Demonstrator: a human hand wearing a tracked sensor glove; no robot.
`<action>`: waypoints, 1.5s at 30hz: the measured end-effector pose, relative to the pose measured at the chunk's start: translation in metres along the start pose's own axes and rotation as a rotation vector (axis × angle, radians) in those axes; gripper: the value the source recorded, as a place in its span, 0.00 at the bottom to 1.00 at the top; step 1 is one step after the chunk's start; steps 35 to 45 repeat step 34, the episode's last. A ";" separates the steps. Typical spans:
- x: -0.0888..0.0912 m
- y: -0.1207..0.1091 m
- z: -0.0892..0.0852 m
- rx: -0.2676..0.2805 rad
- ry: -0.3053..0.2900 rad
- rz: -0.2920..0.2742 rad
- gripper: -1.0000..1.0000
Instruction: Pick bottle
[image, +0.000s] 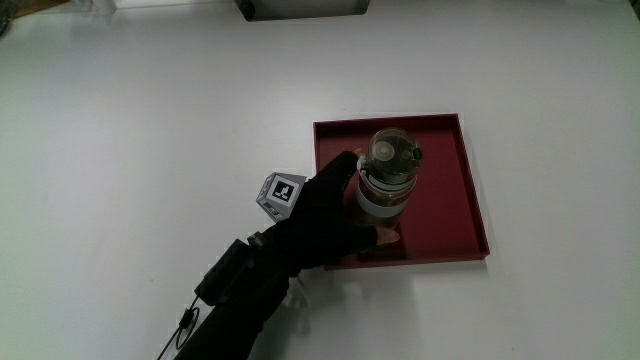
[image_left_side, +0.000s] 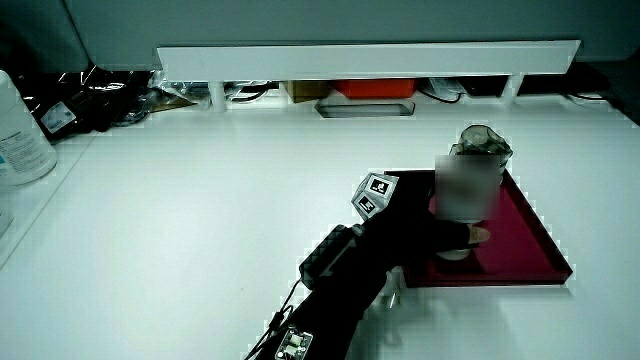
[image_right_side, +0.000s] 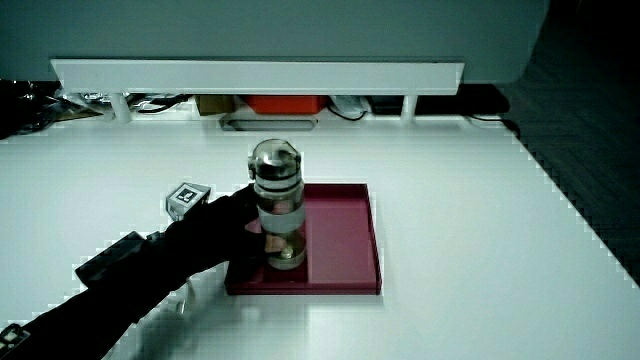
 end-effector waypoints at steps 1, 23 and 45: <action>0.001 -0.001 -0.001 0.012 0.001 0.001 0.60; 0.004 -0.010 0.006 0.149 -0.044 -0.056 1.00; 0.046 -0.028 0.053 0.176 -0.055 -0.084 1.00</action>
